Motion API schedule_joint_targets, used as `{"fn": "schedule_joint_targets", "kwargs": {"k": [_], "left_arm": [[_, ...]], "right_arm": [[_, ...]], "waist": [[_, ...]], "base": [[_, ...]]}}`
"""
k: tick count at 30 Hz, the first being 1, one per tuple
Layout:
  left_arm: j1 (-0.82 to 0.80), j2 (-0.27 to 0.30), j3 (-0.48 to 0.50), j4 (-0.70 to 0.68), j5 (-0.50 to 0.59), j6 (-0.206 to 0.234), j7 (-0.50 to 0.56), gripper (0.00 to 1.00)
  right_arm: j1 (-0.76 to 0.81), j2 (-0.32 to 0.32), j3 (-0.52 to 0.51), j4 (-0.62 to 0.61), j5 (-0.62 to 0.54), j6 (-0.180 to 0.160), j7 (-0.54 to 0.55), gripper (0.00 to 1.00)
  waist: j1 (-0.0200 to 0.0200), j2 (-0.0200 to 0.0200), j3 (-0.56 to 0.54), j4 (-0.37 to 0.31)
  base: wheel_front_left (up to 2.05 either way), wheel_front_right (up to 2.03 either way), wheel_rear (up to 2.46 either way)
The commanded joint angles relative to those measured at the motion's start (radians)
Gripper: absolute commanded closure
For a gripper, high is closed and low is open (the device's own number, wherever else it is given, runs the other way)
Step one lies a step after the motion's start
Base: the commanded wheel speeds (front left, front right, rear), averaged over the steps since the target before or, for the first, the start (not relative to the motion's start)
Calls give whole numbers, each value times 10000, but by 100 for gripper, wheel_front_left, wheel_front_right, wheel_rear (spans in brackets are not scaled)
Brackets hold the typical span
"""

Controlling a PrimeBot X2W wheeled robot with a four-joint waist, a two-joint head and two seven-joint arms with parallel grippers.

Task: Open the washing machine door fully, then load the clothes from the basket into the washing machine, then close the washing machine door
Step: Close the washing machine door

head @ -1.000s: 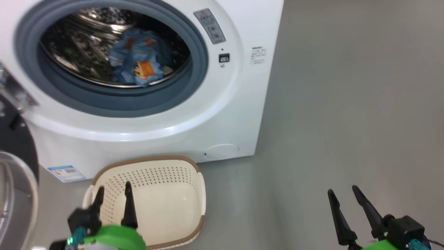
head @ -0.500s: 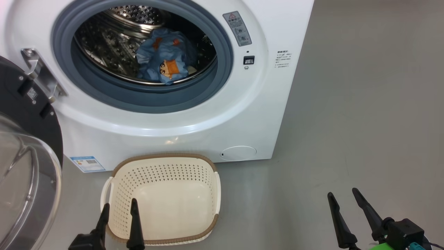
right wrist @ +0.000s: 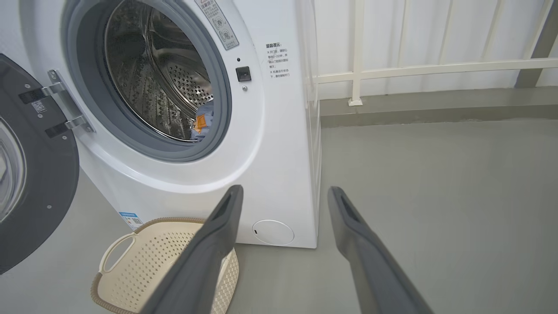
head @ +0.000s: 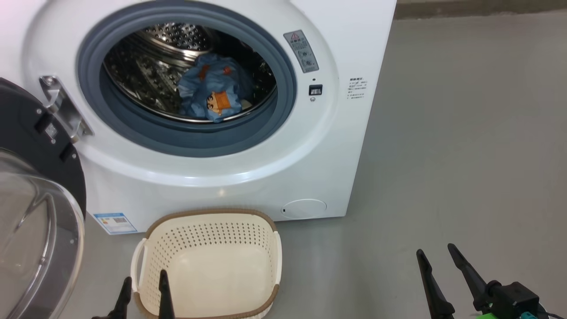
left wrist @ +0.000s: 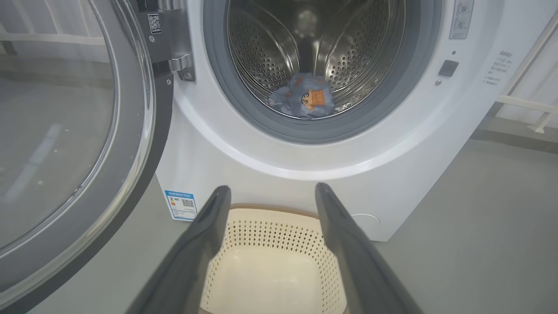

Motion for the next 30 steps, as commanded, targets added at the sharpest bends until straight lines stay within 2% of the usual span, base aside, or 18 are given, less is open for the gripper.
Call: {"fn": "schedule_joint_targets", "kwargs": {"k": [1, 26, 30], "left_arm": [[-77, 114, 384, -299, 131, -22, -64, 0], [68, 114, 639, -429, 94, -97, -65, 0], [73, 114, 638, -369, 195, -1, -65, 0]], "right_arm": [[30, -163, 259, -216, -97, 100, -48, 0], [196, -311, 541, -215, -80, 100, -48, 0], [184, -314, 527, -219, -79, 100, -48, 0]], "waist": [[0, 0, -129, -11], [0, 0, -462, -269], [0, 0, -435, -282]], "base": [[0, 0, 0], [0, 0, 0], [-6, 6, 0]]}}
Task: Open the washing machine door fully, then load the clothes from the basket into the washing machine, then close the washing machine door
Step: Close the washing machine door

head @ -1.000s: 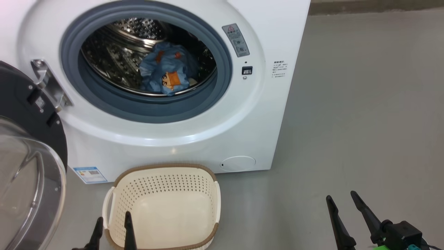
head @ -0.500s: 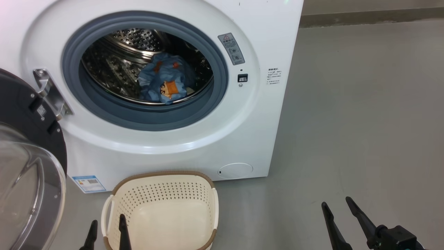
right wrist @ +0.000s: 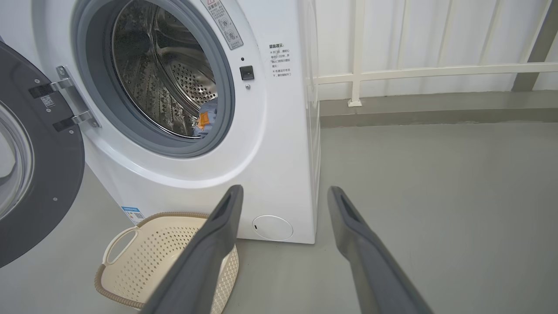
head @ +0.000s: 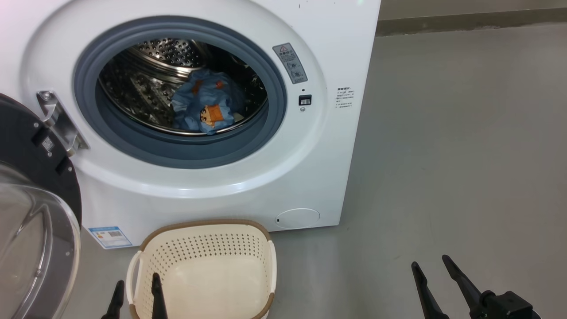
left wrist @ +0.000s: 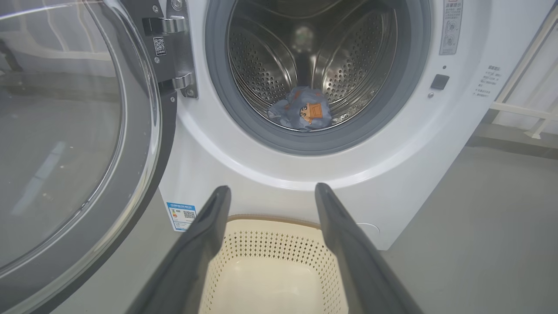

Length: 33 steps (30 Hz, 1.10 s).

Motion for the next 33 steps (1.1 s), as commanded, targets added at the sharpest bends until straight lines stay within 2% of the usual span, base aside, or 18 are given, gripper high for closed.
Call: {"fn": "schedule_joint_targets", "kwargs": {"k": [1, 7, 20, 33], "left_arm": [[-177, 108, 321, -230, 124, 82, -66, 0], [-219, 108, 293, -216, 132, 120, -66, 0], [-217, 108, 321, -233, 121, 45, -66, 0], [-254, 108, 254, -240, 144, 60, -67, 0]], "right_arm": [[-159, -156, 204, -228, -66, 100, -48, 0], [-132, -119, 149, -239, -68, 100, -48, 0], [-133, -72, 103, -250, -60, 100, -48, 0], [-184, -57, 66, -285, -84, 100, -48, 0]], "waist": [[0, 0, 9, 2], [0, 0, 39, 47], [0, 0, 96, 186], [0, 0, 232, 265]], "base": [[-32, 32, 0], [-91, 91, 0], [-157, 157, 0], [-26, 26, 0]]}}
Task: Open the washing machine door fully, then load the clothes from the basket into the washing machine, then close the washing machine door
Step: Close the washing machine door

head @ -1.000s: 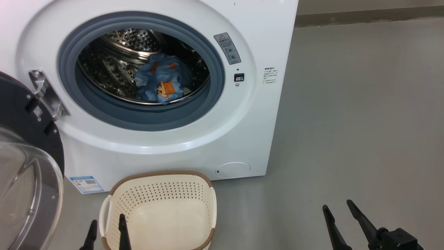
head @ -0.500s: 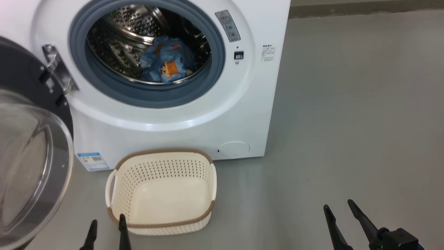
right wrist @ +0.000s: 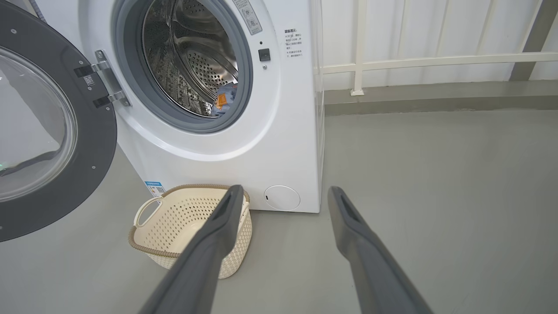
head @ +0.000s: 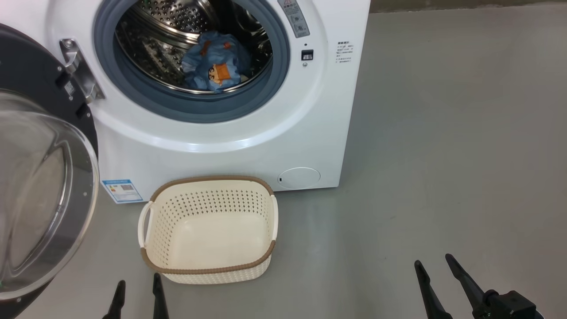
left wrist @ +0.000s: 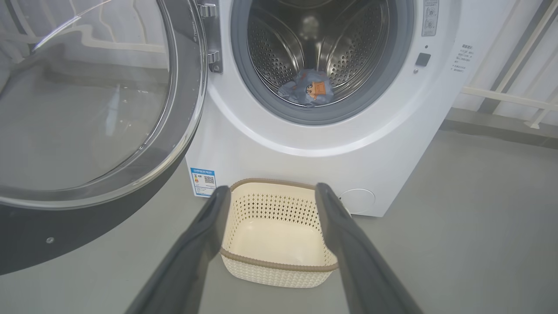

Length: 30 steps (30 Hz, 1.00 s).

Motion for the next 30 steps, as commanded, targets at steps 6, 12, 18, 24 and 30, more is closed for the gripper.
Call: {"fn": "schedule_joint_targets", "kwargs": {"k": [6, 12, 18, 24, 30], "left_arm": [[-335, 104, 240, -231, 56, 22, -67, 0], [-338, 104, 223, -241, 16, 79, -67, 0], [-251, 104, 256, -318, 2, 121, -67, 0], [-254, 104, 317, -417, -98, 213, -67, 0], [-222, 104, 288, -428, -222, 264, -67, 0]], "right_arm": [[-208, -88, 123, -308, -118, 100, -48, 0], [-246, -140, 132, -381, -160, 100, -48, 0], [-284, -178, 219, -365, -167, 100, -48, 0], [-368, -257, 245, -401, -174, 100, -48, 0], [-382, -278, 275, -437, -195, 100, -48, 0]], "waist": [[-1, 0, 37, 302], [-1, 0, -58, 1078], [-1, 0, -142, 2200], [-1, 0, -153, 3287], [-1, 0, -215, 4109]], "base": [[0, 0, 0], [0, 0, 0], [0, 0, 0], [0, 0, 0], [0, 0, 0]]}}
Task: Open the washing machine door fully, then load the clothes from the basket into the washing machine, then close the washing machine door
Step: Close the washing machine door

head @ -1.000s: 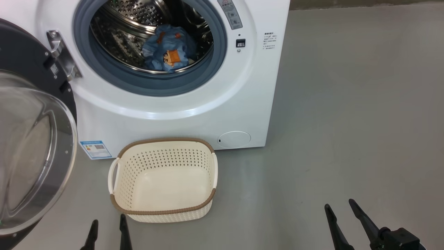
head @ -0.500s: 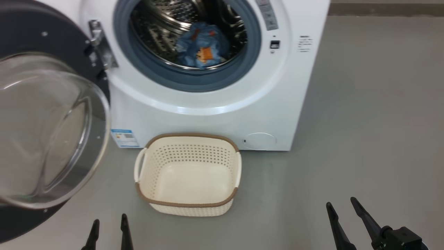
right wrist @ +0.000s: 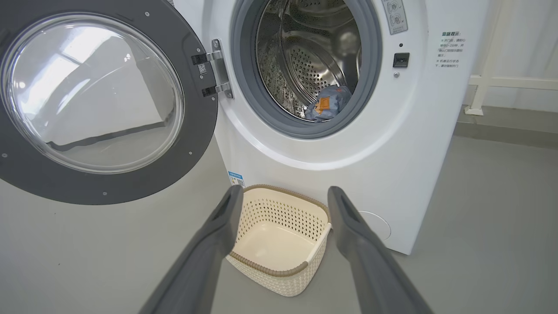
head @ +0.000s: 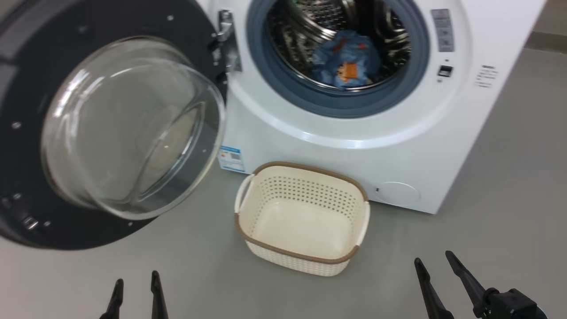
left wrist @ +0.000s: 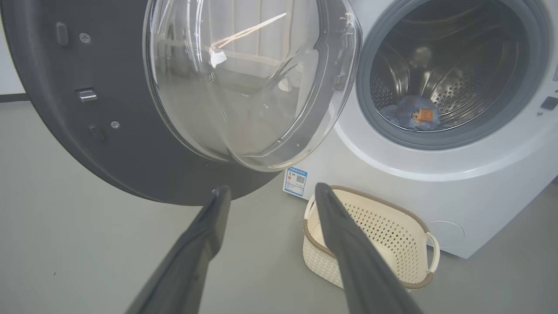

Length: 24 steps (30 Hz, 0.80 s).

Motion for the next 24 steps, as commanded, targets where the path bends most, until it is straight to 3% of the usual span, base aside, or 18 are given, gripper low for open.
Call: {"fn": "schedule_joint_targets", "kwargs": {"k": [1, 24], "left_arm": [[-221, 101, 302, -291, -101, 69, -67, 0], [-128, 100, 341, -320, -233, 168, -67, 0]], "right_arm": [[-356, -157, 228, -275, -184, 100, -48, 0], [-303, -192, 429, -207, -200, 100, -48, 0]], "waist": [[0, 0, -85, 777], [0, 0, -142, 1611]], "base": [[0, 0, 0], [0, 0, 0]]}}
